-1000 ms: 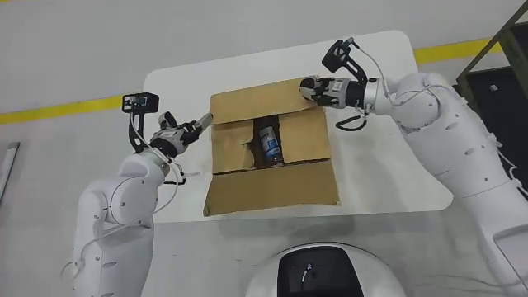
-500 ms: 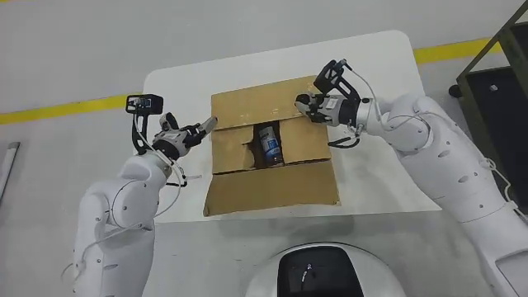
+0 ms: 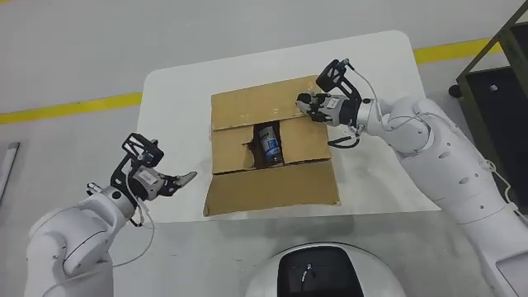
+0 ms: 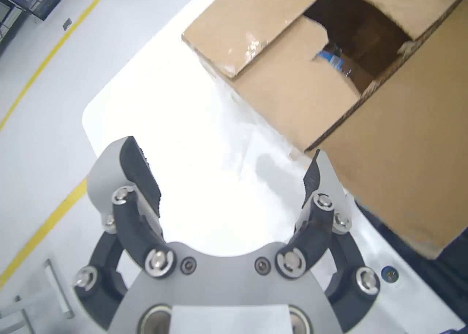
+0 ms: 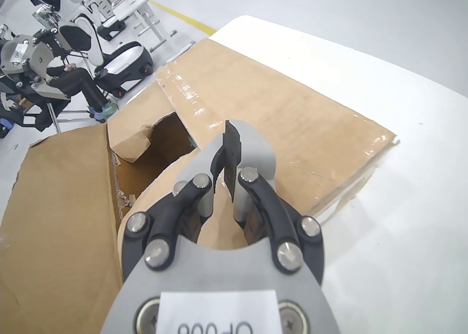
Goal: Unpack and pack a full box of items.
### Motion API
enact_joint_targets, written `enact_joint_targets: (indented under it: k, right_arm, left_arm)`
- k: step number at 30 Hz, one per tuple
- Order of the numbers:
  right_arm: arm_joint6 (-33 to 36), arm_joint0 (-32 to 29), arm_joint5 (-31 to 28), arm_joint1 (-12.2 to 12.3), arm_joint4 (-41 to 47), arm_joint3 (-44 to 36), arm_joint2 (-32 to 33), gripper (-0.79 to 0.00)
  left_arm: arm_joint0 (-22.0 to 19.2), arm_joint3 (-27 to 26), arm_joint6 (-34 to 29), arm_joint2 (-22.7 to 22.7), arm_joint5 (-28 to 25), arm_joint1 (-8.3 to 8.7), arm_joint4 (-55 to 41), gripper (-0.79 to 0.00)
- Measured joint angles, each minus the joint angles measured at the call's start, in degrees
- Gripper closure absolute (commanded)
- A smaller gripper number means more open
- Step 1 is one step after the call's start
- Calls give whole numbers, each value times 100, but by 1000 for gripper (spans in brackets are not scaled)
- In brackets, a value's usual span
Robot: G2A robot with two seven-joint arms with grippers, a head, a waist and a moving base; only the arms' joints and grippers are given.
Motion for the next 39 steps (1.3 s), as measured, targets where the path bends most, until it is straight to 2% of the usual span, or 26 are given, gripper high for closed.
enact_joint_targets:
  k: [3, 6, 14, 17, 23, 26, 32, 36, 39]
  right_arm:
    - [-1, 7, 8, -5, 18, 13, -28, 0]
    - [-1, 30, 14, -12, 46, 30, -53, 0]
    - [-3, 80, 10, -21, 67, 53, -93, 0]
    - [3, 85, 4, -20, 75, 58, -93, 0]
    - [32, 78, -9, -5, 91, 39, -57, 0]
    - [42, 76, -3, 5, 99, 38, -24, 0]
    - [37, 73, 3, 14, 123, 33, -2, 0]
    - [25, 84, 24, 10, 117, 16, -27, 0]
    - [24, 94, 35, 5, 122, 13, -52, 0]
  left_arm:
    - [276, -39, 105, -145, -371, 41, 198, -785]
    - [520, -136, 292, -96, -506, 56, 138, -785]
    - [844, -432, 436, 347, -210, 70, -54, -785]
    - [873, -499, 334, 467, 70, 78, -157, -785]
    - [853, -563, 247, 558, 140, 120, -244, -785]
    - [838, -543, 146, 465, -75, 165, -51, -785]
    - [891, -349, 313, 208, -140, 223, 331, -785]
    - [988, -327, 416, 212, -357, 261, 548, -785]
    - [1009, -367, 590, 316, -319, 269, 578, -785]
